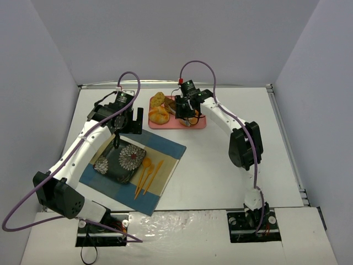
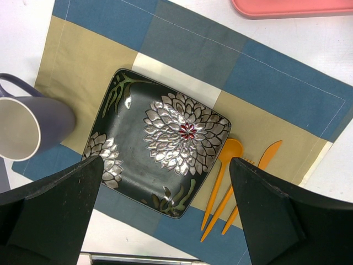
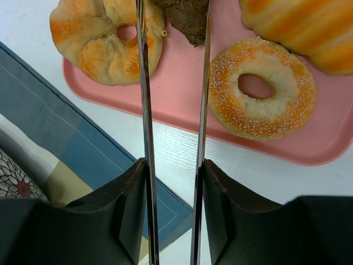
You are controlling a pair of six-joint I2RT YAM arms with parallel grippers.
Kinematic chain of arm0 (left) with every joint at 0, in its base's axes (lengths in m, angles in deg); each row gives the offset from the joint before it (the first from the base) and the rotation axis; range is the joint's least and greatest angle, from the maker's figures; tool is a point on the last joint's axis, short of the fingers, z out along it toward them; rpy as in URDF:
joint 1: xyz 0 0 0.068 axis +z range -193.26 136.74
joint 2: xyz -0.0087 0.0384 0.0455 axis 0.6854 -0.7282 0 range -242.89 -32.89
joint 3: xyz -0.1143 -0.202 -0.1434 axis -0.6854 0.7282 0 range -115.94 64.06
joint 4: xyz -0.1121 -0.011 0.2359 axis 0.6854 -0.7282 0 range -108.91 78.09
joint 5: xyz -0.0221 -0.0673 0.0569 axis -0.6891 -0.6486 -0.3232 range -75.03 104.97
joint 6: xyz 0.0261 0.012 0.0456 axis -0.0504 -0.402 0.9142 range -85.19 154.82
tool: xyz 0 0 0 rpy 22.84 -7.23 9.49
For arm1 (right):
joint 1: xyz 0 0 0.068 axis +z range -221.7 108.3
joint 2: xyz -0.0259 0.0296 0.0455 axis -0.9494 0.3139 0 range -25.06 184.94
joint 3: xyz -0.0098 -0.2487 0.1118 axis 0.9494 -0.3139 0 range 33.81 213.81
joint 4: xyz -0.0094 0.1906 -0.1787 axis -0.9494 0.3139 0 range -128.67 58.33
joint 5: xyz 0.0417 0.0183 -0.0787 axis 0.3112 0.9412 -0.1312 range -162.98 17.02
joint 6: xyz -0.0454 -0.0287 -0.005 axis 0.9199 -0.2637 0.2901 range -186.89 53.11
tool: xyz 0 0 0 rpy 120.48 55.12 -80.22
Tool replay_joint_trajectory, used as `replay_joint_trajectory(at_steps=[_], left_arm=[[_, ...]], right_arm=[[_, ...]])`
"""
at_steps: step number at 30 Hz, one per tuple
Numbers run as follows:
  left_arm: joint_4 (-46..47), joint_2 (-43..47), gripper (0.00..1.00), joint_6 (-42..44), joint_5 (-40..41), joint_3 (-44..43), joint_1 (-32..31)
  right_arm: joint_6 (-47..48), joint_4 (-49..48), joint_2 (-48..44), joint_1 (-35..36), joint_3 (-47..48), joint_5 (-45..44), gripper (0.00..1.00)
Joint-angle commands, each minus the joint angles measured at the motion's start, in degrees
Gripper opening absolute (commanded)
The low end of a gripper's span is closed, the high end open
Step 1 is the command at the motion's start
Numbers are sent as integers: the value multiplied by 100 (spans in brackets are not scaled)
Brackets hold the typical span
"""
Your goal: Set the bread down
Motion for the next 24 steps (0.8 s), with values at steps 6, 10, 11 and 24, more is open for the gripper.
replay_joint_trajectory(at_steps=[6, 10, 11, 24], left_arm=[[139, 245, 97, -79, 111, -129, 26], [231, 296, 97, -127, 153, -71, 26], [252, 300, 97, -145, 163, -60, 26], [294, 411, 97, -580, 1183, -95, 48]], right_arm=[[-68, -159, -857, 116, -168, -359, 0], [-33, -159, -1166, 133, -350, -545, 0], [-23, -159, -1230, 133, -389, -566, 0], [-16, -157, -1840, 301, -763, -171, 0]])
